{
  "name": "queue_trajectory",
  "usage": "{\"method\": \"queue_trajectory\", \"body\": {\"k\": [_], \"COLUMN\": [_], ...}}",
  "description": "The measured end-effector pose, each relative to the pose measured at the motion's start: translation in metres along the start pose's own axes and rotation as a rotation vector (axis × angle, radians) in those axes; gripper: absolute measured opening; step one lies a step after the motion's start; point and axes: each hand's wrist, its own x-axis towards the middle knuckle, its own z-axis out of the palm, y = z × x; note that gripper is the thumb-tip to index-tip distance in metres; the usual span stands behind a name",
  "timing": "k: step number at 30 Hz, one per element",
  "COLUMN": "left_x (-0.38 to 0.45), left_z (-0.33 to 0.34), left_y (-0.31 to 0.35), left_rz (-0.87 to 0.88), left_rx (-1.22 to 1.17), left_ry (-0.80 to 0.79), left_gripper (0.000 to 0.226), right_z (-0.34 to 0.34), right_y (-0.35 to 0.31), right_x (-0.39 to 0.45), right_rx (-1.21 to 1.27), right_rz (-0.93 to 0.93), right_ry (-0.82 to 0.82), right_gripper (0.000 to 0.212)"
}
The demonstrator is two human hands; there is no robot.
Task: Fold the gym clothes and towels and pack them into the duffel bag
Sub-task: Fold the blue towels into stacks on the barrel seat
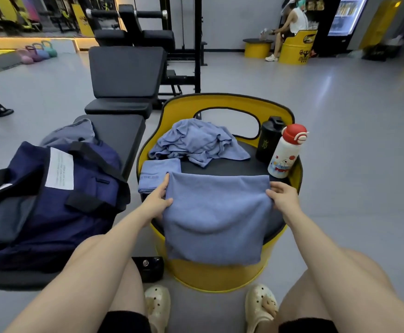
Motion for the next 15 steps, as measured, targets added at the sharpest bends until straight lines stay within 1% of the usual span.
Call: {"method": "queue_trajectory", "body": {"k": [3,9,12,15], "left_x": [0.025,0.076,0.1,0.122], "left_z": [-0.001,0.012,0.02,0.029], "left_y": [-0.007,-0.01,-0.009,-0.004], "left_rz": [-0.01,-0.028,-0.039,-0.005], "left_rx": [0.014,0.1,0.154,0.255], "left_ry": [-0.012,-0.039,-0.071,-0.084], "left_gripper": [0.078,0.083,0.084,0.087], "right_z": [0.009,0.016,0.021,0.029], "right_y": [-0.006,-0.007,-0.003,-0.001], "right_x": [0.017,0.058,0.081,0.1], "right_rx": [-0.091,-0.217,-0.26,-0.294], "right_rz": [-0.034,-0.041,-0.013,0.03], "right_ry": [0.043,0.082,0.089,0.095], "right_gripper": [0.025,0.027,0.027,0.029]}}
